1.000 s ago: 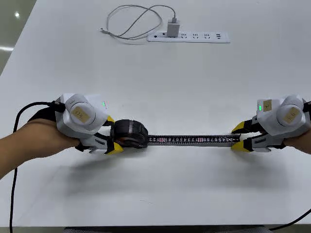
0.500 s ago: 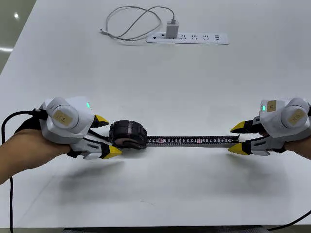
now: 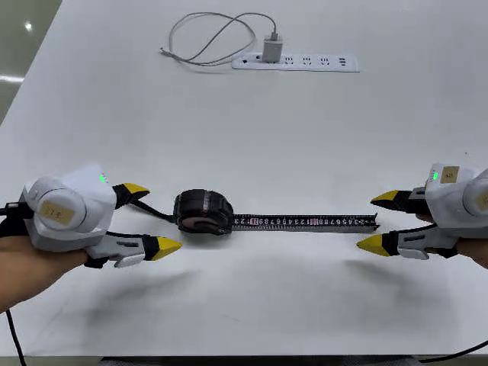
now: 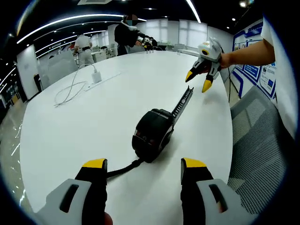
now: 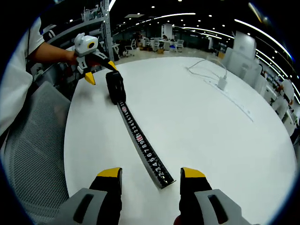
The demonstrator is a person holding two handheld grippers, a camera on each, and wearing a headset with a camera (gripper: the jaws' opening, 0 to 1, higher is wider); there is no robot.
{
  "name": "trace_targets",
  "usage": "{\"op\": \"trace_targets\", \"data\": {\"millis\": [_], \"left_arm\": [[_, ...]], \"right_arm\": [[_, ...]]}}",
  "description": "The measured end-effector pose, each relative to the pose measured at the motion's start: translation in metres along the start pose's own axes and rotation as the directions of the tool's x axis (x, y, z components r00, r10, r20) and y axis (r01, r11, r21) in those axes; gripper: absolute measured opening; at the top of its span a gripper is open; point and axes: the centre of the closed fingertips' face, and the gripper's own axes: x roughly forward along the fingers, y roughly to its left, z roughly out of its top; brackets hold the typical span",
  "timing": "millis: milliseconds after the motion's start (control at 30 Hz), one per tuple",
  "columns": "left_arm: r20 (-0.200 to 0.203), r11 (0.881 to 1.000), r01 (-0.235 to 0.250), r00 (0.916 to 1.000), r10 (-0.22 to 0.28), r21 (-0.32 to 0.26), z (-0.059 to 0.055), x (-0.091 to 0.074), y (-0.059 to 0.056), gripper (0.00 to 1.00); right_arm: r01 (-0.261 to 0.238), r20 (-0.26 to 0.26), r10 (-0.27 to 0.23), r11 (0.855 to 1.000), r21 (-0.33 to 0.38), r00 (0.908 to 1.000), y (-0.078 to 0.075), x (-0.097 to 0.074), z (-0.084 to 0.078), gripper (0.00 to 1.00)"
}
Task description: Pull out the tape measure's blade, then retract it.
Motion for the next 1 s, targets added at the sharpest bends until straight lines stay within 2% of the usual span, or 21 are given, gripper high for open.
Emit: {"op": "trace_targets", "data": {"millis": [100,300,367,433,667,800,933,1000], "left_arm": [[0.008,1.0,-0.023,0.9997,0.023,0.0,-0.004,-0.004,0.0,0.64],[0.028,0.998,-0.054,0.9981,0.055,-0.039,-0.01,-0.015,0.001,0.68],[0.041,0.996,-0.045,0.998,0.048,-0.073,-0.012,-0.019,-0.002,0.69],[0.044,0.997,-0.05,0.9976,0.053,-0.062,-0.014,-0.022,-0.005,0.7],[0.066,0.994,-0.068,0.9951,0.074,-0.085,-0.018,-0.035,-0.009,0.78],[0.067,0.992,-0.062,0.9953,0.07,-0.112,-0.024,-0.041,-0.015,0.83],[0.071,0.989,-0.075,0.9939,0.084,-0.126,-0.029,-0.049,-0.018,0.86],[0.07,0.987,-0.081,0.9934,0.091,-0.14,-0.034,-0.053,-0.018,0.87]], "right_arm": [[0.017,0.016,-0.017,1.0,0.021,0.9997,0.001,-0.002,0.0,0.55],[0.045,0.046,-0.047,0.998,0.05,0.9978,0.007,-0.009,0.002,0.62],[0.058,0.064,-0.063,0.995,0.076,0.996,0.009,-0.014,0.005,0.64],[0.069,0.072,-0.075,0.994,0.081,0.9946,0.009,-0.017,0.005,0.67],[0.102,0.101,-0.113,0.989,0.108,0.9884,0.011,-0.029,0.008,0.72],[0.104,0.125,-0.12,0.986,0.128,0.9849,0.019,-0.032,0.008,0.79],[0.123,0.127,-0.137,0.986,0.116,0.9824,0.027,-0.036,0.004,0.83],[0.124,0.143,-0.143,0.983,0.135,0.9793,0.029,-0.04,0.004,0.83]]}}
